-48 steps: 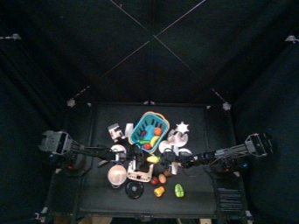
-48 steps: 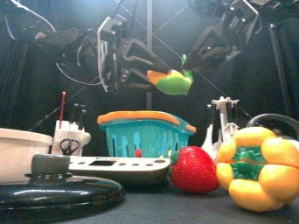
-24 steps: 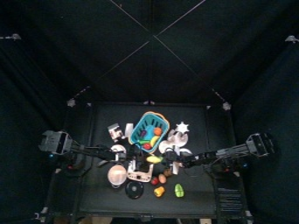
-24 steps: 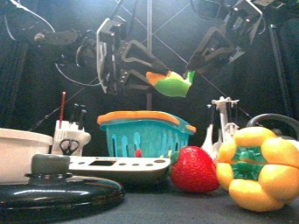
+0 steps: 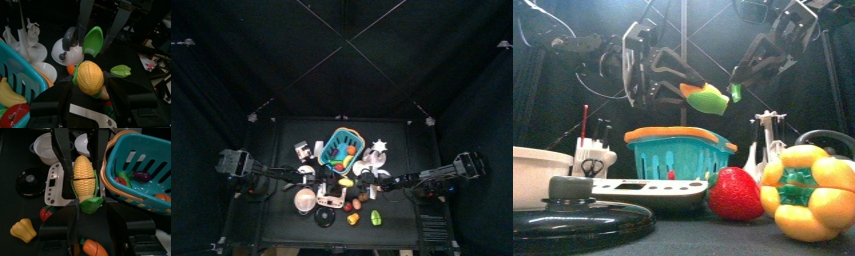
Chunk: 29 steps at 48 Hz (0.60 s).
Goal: Remove corn husk
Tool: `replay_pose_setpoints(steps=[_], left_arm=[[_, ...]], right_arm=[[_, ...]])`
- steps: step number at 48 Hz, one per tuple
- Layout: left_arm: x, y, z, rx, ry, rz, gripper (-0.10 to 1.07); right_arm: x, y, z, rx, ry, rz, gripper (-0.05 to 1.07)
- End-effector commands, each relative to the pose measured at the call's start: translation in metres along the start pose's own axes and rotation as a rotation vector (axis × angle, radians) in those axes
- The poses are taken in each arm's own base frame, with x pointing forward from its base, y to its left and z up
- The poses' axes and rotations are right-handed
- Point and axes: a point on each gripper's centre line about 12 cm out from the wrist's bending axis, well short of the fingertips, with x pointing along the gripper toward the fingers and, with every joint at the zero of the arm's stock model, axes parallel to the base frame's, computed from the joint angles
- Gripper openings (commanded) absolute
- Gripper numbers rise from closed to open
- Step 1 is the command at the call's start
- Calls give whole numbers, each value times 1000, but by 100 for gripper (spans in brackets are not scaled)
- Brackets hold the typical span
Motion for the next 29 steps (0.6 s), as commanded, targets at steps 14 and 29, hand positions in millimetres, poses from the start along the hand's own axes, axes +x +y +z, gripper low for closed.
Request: replay_pose_setpoints(steps=[14,29], left_arm=[[-1,-1,11,-2,-34,-3,58],[-3,-1,11,-2,-35,-4,58]], right_arm=[[-10,-1,4,23,-24,8,18],[-8,-3,-4,30,-4,2,18]])
